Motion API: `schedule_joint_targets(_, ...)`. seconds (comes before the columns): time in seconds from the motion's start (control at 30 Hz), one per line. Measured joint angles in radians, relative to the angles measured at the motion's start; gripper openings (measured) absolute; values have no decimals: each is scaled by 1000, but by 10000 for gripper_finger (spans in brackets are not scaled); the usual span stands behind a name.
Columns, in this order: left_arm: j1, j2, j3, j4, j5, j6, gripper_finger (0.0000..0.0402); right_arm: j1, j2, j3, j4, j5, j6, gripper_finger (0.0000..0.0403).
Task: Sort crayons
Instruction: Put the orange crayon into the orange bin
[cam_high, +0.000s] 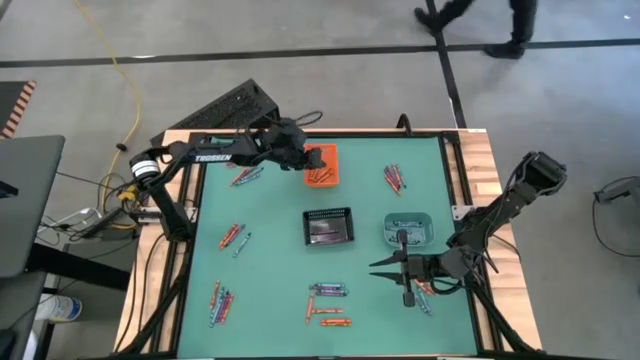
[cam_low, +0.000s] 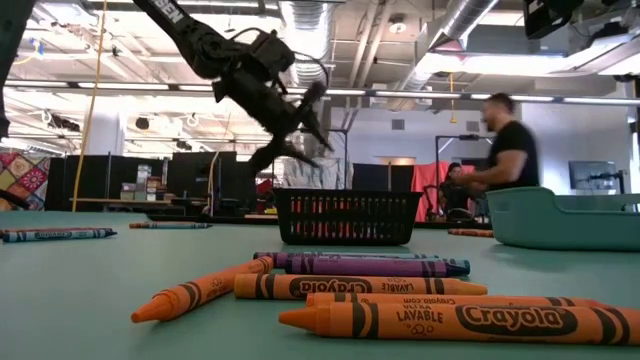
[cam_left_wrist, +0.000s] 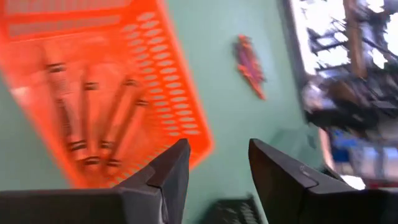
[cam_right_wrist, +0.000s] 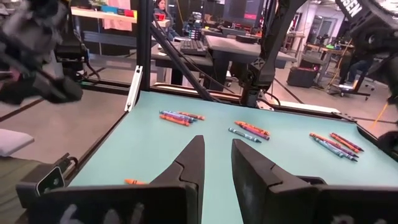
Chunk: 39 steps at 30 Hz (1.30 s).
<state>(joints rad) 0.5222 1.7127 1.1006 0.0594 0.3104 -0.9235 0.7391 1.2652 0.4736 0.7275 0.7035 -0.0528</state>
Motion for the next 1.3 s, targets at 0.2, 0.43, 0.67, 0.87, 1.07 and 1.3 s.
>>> schedule_joint_targets(0.2, 22, -107, 80, -244, 26, 154, 145, 0, 0, 0, -12, -1, 1, 81)
schedule_joint_targets(0.43, 7, -207, 148, -731, -105, 388, 139, 0, 0, 0, -5, -51, 3, 81)
schedule_joint_targets(0.67, -178, -225, 97, -1041, -145, 432, 138, 0, 0, 0, -1, -51, 3, 81)
schedule_joint_targets(0.87, -454, -223, 2, -918, -151, 409, 138, -2, 0, 0, -1, -51, 3, 81)
schedule_joint_targets(1.07, -725, -223, -66, -558, -195, 351, 138, -2, 0, 0, -1, -51, 2, 81)
schedule_joint_targets(1.3, -986, -143, -153, -21, -375, 504, 138, -2, 0, 0, 3, -51, 2, 81)
